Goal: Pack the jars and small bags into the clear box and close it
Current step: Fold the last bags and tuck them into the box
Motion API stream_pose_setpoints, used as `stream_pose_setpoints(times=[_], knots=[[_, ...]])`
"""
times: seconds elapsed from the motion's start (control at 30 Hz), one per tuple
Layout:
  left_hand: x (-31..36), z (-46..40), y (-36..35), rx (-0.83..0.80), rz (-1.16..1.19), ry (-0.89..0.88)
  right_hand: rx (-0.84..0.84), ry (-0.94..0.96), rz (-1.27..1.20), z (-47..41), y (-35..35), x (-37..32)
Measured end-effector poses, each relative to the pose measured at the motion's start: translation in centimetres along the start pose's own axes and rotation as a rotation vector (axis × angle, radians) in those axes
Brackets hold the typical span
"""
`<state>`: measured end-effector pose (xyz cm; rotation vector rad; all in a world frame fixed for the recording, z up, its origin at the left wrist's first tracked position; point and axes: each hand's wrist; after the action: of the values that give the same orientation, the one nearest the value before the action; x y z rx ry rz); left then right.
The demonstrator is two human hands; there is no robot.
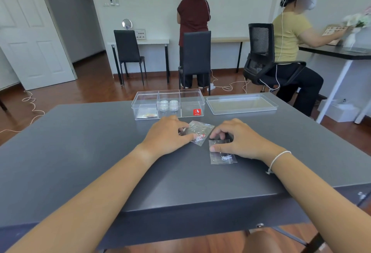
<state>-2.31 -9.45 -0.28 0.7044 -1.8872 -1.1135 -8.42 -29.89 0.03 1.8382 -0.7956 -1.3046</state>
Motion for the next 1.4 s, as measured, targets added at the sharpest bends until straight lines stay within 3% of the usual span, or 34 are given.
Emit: stream_pose_setpoints(times=[0.23,0.63,0.8,1.1,1.4], knots=[[-0.4,0.1,0.4,-0.034,-0.032,0.080,-0.004,-0.013,-0.036,0.0,0.0,0.0],[-1.1,-0.1,0.4,-0.072,0.190,0.135,-0.023,0.000,-0.017,0.1,-0.1,-0.2],[-1.5,-0.2,0.1,0.000,0.343,0.220,-0.009,0.012,-0.021,0.2,-0.1,-0.3],[-1.6,-0.3,0.2,0.040,0.364,0.245,-0.160,-0.014,-0.045,0.8,0.6,-0.1],[-1.8,-0.5,0.2,0.048,0.365,0.243,-0.137,-0.030,-0.034,0.7,0.4,-0.1]])
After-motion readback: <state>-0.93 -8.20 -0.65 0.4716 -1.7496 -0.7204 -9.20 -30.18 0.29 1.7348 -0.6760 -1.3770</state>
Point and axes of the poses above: each hand's wrist, its own z-axis away from the middle knuckle, its own y-axis out of the back of the hand, x = y × z, and after that the axes turned 2 degrees about x, right-handed
